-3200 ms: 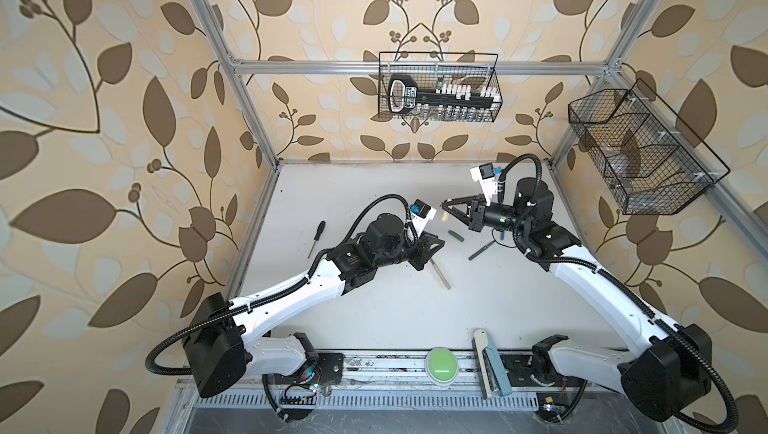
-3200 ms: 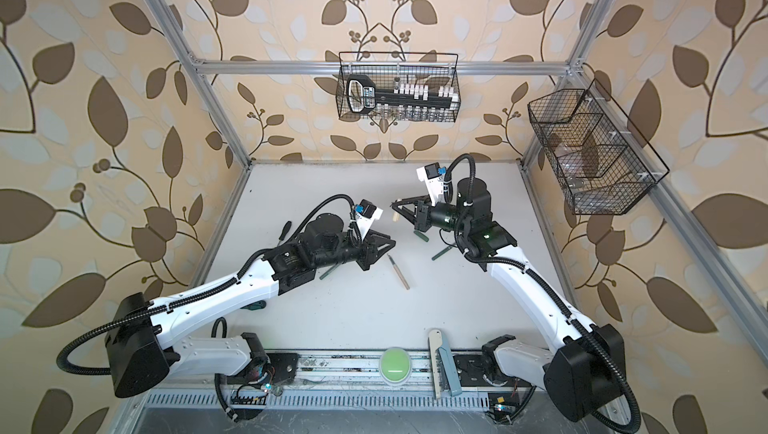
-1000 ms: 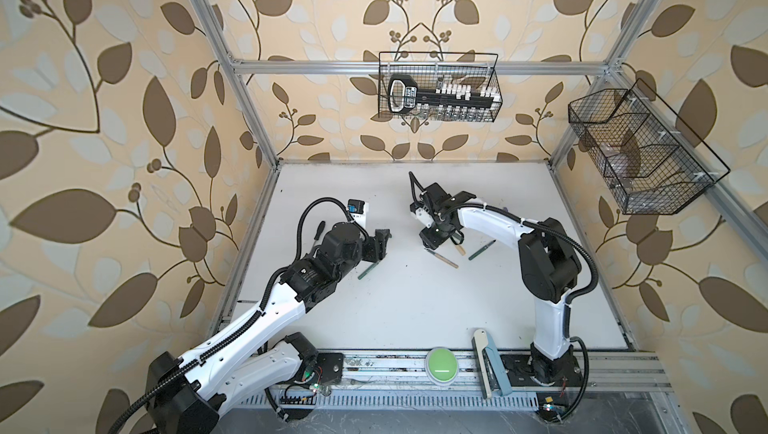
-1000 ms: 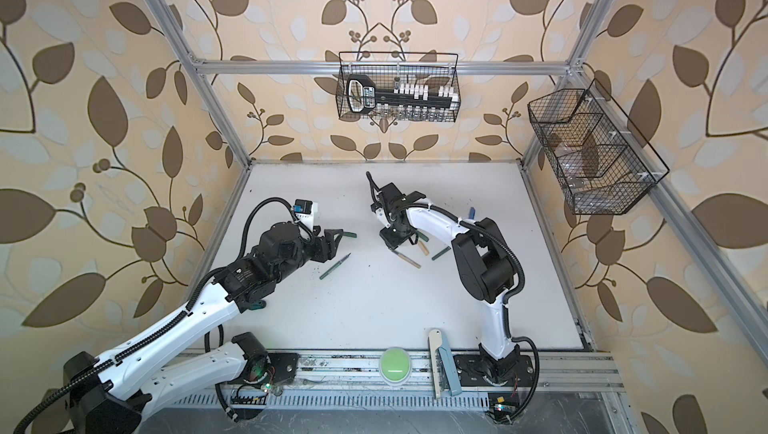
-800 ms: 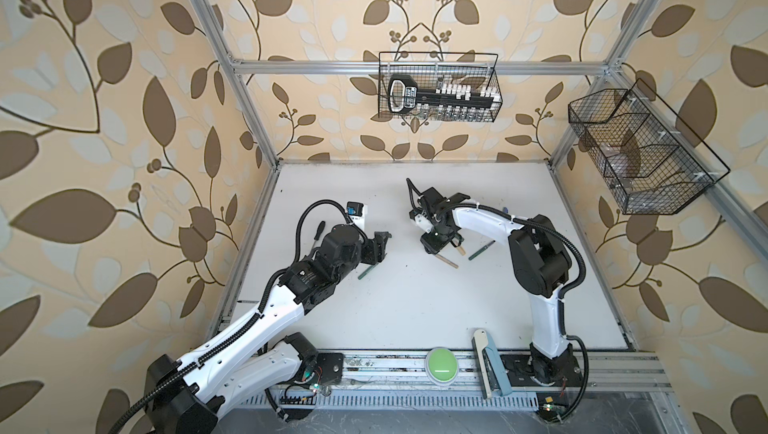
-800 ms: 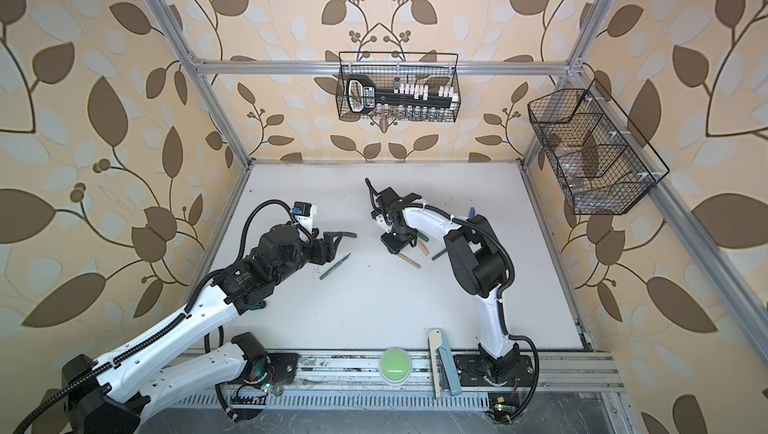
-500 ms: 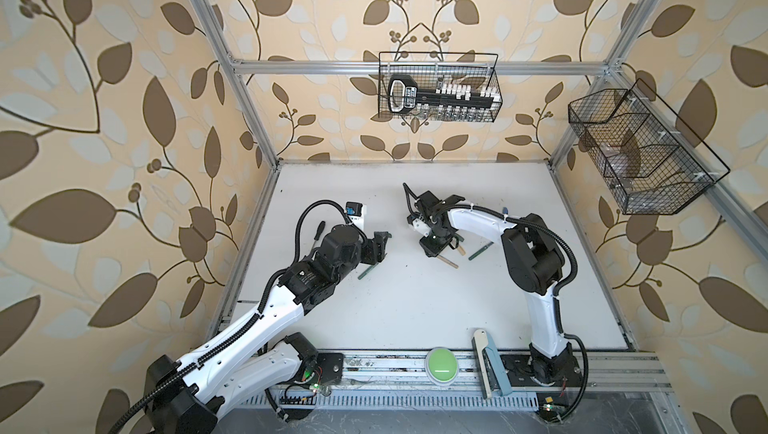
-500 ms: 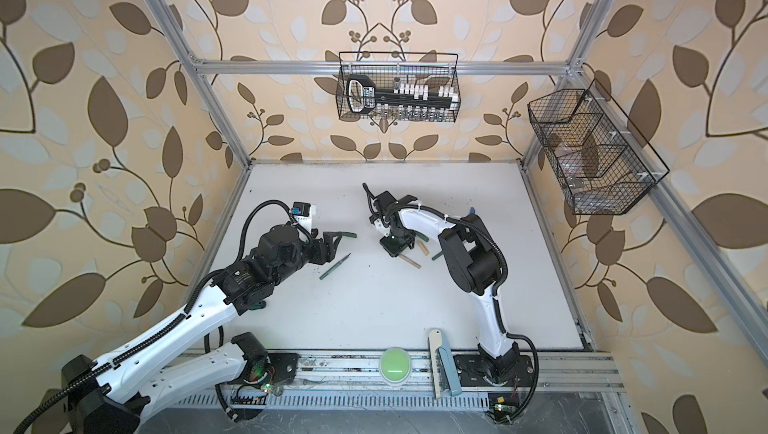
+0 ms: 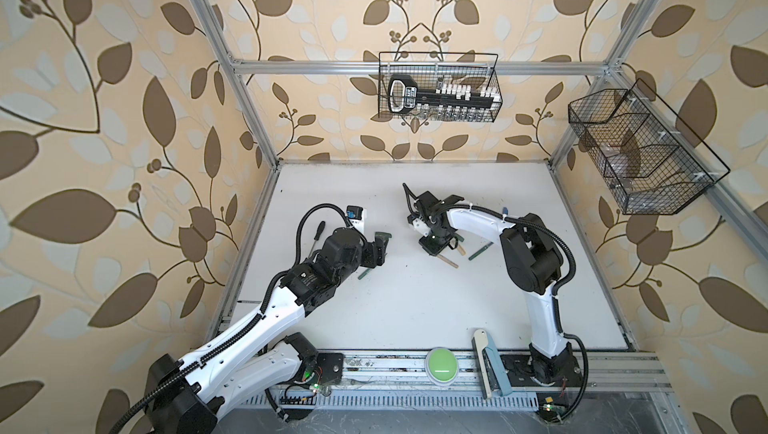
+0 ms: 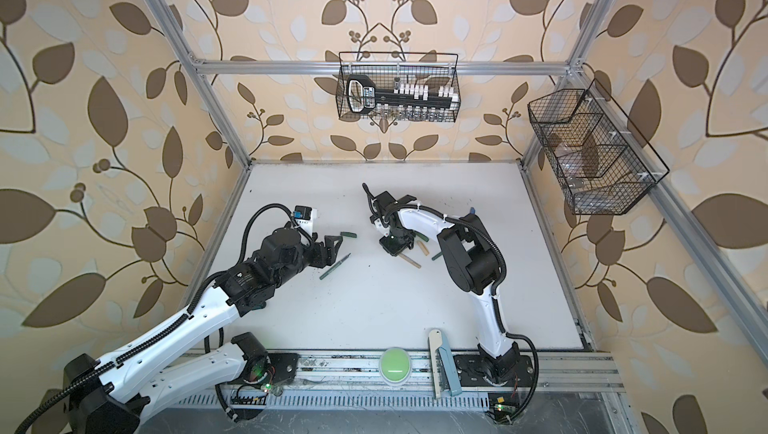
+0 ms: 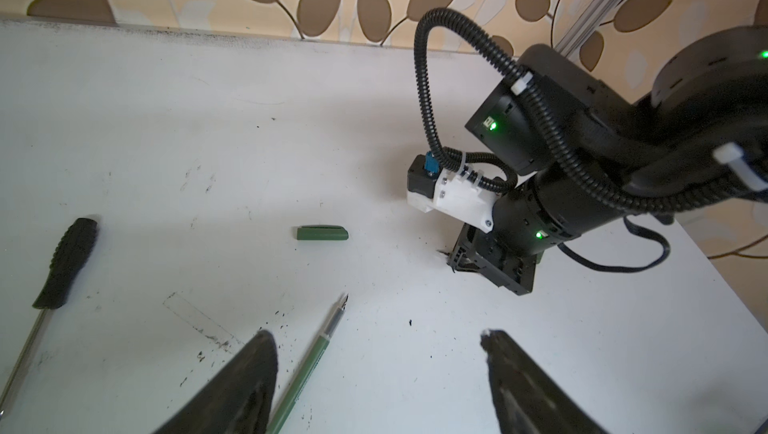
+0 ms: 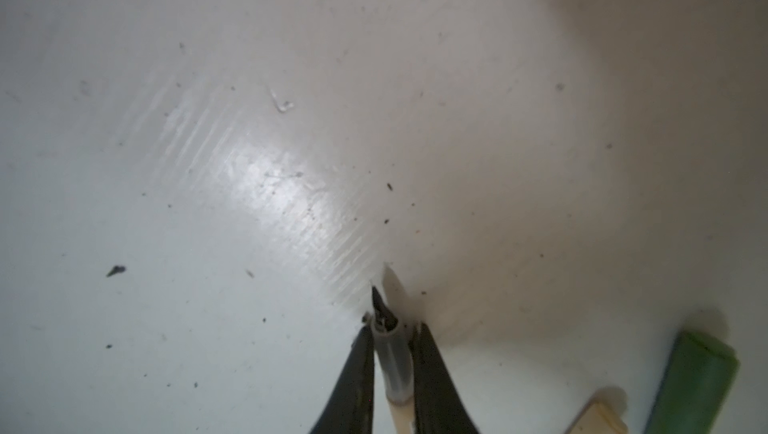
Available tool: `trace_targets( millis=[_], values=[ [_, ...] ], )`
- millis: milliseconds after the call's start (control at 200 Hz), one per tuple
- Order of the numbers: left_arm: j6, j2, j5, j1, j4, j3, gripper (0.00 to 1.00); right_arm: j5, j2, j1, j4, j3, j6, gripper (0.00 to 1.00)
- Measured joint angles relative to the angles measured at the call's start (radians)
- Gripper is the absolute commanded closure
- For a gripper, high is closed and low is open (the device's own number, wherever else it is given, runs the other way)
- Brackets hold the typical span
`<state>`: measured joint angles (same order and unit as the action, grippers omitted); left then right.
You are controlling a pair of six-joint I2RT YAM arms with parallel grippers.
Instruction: Insert the pens into the pen caps
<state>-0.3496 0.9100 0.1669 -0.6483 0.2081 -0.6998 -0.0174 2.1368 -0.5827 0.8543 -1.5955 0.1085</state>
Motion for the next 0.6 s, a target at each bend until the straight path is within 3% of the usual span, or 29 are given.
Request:
trace_targets(
  millis=[305,600],
  values=[
    [0.002,0.042,-0.069,0.0,-0.095,0.063,0.12,-0.123,-0.088,0.055,-0.099,0.086,-0.071,1.0],
    [-0.046,0.233,-0.195,0.0,-0.329,0.117,0.1,-0.32,-0.352,0.143,-0.363,0.311,-0.203,1.0]
  ],
)
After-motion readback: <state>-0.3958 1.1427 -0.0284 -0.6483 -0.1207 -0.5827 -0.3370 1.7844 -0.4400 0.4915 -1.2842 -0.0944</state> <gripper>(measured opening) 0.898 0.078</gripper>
